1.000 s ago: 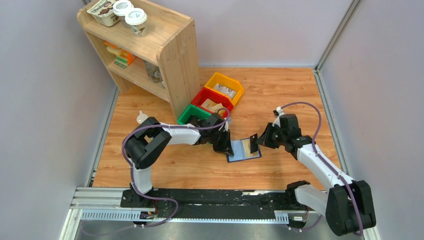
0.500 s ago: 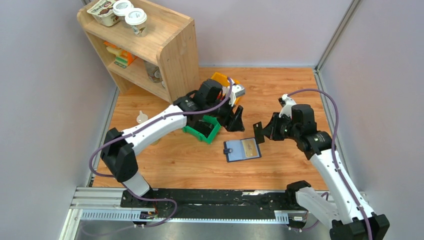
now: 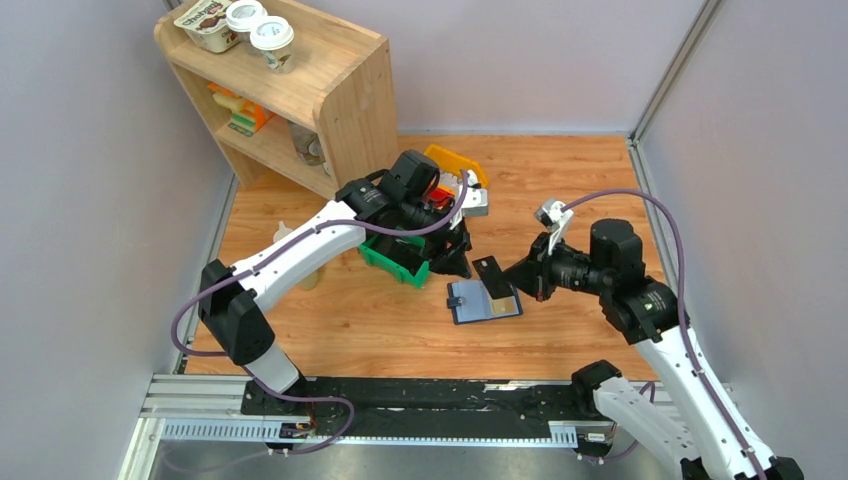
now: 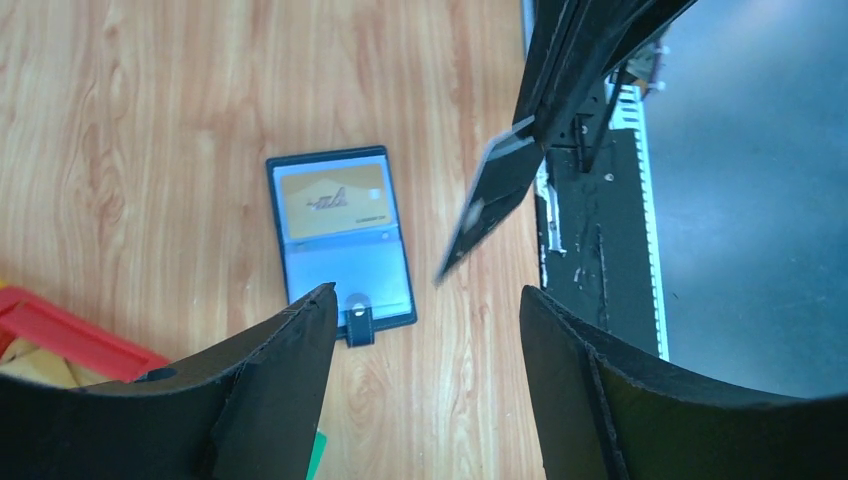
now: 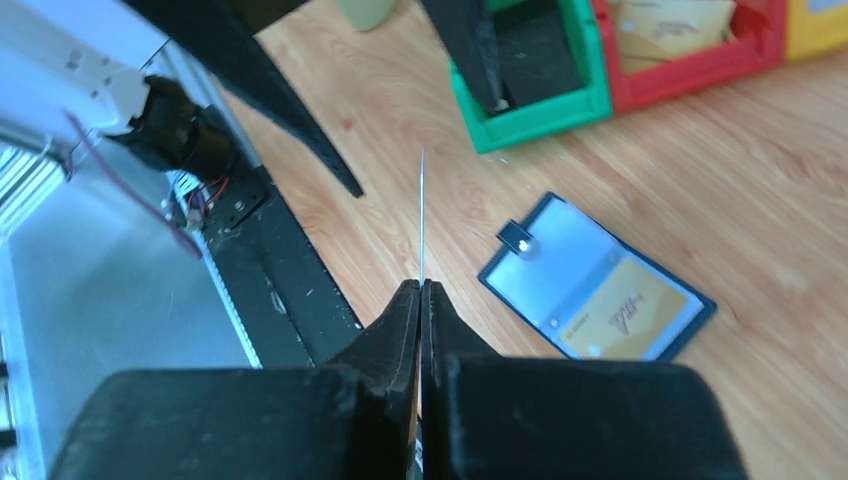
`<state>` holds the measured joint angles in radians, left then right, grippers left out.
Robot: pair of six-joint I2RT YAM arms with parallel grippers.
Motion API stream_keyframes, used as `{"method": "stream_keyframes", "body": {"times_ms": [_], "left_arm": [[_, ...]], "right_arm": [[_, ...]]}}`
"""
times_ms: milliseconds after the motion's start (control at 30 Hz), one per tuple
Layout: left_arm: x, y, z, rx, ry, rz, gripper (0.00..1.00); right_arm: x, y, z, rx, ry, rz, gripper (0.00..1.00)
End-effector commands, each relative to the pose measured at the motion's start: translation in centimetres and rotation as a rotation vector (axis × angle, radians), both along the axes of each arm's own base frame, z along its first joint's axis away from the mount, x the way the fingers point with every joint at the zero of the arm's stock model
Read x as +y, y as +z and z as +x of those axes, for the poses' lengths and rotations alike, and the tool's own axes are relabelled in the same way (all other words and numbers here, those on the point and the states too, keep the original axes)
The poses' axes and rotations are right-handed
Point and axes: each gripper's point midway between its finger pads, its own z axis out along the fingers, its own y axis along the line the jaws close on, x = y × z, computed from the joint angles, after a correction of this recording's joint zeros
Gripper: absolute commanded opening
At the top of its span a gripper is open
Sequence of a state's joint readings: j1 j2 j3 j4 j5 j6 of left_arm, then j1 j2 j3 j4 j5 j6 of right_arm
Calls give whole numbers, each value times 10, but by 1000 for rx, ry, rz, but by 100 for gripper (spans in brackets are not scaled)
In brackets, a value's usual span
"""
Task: Take the credit cards out of the card holder
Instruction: Place the credit card in the storage box.
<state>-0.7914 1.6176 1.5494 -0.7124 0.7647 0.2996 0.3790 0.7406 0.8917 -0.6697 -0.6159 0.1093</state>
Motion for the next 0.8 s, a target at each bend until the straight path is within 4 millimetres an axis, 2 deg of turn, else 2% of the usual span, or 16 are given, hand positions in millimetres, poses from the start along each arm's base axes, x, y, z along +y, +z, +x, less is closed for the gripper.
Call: {"method": "stream_keyframes", "body": {"times_ms": [0, 167, 300, 367, 400, 433, 467, 500, 567, 667, 700, 733, 767], "left_arm": [[-3, 28, -25, -59, -200, -134, 73], [-1, 30, -37, -22, -274, -149, 70], [0, 30, -45, 31, -310, -147, 60], [1, 29, -47, 57, -314, -138, 44], [1, 28, -48, 74, -312, -128, 41], [0, 29, -48, 82, -315, -130, 32], [1, 28, -49, 96, -313, -125, 28], [1, 28, -50, 106, -313, -123, 16], [2, 26, -49, 106, -299, -109, 3], [4, 23, -40, 83, -231, -94, 0], [7, 21, -39, 85, -209, -95, 0], [5, 26, -28, 81, -151, -119, 0], [10, 22, -30, 155, -85, -104, 0]], "right_arm": [[23, 33, -9, -184, 185, 39, 0], [33, 39, -7, -222, 234, 25, 0], [38, 41, -6, -232, 261, 30, 0], [41, 41, -6, -231, 281, 35, 0], [42, 40, -7, -226, 294, 38, 0], [44, 40, -7, -223, 300, 39, 0], [45, 38, -8, -215, 307, 37, 0], [45, 39, -7, -218, 307, 38, 0], [45, 37, -5, -215, 298, 33, 1], [39, 37, 7, -211, 205, 17, 20], [37, 37, 10, -215, 177, 15, 34], [34, 36, 14, -229, 150, 7, 47], [31, 35, 18, -207, 100, 15, 54]]}}
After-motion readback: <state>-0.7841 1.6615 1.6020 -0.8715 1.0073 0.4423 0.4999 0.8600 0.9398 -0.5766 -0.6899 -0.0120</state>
